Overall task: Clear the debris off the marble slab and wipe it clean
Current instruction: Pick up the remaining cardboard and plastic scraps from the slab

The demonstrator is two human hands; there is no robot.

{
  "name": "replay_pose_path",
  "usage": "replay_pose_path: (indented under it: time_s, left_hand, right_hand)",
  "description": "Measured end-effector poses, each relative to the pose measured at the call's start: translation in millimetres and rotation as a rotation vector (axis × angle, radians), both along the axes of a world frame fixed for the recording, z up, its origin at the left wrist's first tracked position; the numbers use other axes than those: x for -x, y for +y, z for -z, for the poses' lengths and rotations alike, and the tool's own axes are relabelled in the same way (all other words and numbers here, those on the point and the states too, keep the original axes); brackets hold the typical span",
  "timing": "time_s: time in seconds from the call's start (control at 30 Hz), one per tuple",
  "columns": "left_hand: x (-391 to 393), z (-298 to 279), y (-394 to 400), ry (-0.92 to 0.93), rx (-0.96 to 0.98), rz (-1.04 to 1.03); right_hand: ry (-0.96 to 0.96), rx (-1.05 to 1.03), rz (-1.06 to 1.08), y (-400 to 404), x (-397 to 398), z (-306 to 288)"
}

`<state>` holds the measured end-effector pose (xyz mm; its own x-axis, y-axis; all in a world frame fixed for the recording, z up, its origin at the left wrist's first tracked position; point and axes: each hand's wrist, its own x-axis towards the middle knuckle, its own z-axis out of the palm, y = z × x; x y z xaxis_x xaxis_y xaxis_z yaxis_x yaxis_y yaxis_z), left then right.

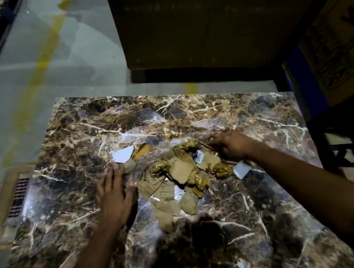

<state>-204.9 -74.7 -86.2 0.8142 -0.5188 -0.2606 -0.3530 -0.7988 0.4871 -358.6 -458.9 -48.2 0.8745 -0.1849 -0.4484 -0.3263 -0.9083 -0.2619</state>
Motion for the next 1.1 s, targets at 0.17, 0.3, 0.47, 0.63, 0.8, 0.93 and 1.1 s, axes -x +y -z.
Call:
replay_pose_path:
  time_s: [0.17,0.3,0.47,0.63,0.8,0.93,1.1]
  left_hand:
    - [14.9,7.1,10.0,-0.071,0.077,-0.054]
    - [43.8,8.4,19.8,-0.106,0.159,-0.194]
    - [94.7,11.1,10.5,-0.061,0.187,-0.152]
    - [111.9,5.2,-1.5,-0.11,0.166,-0.213]
    - [93.0,7.3,2.3,-0.164,0.124,-0.176]
    - [77.0,15.3,10.4,-0.165,-0.016,-0.016]
    - [98.9,16.4,17.5,-0.206,-0.188,0.009]
  right_hand:
    - [-0.353,-0.107,0.333,11.4,47.9,8.9]
    - [-0.385,-0.025,0.6,14.2,86.9,26.7]
    - [-0.303,-0.09,0.429,71.6,84.7,50.8]
    - [-0.474,-0.166,0.572,92.8,88.7,50.3]
    - [-0.451,-0.076,0.467,65.4,72.3,50.6]
    - [-0.229,0.023,0.233,68.5,66.4,59.1]
    - [-0.301,0.061,0.412,117.9,93.0,57.8]
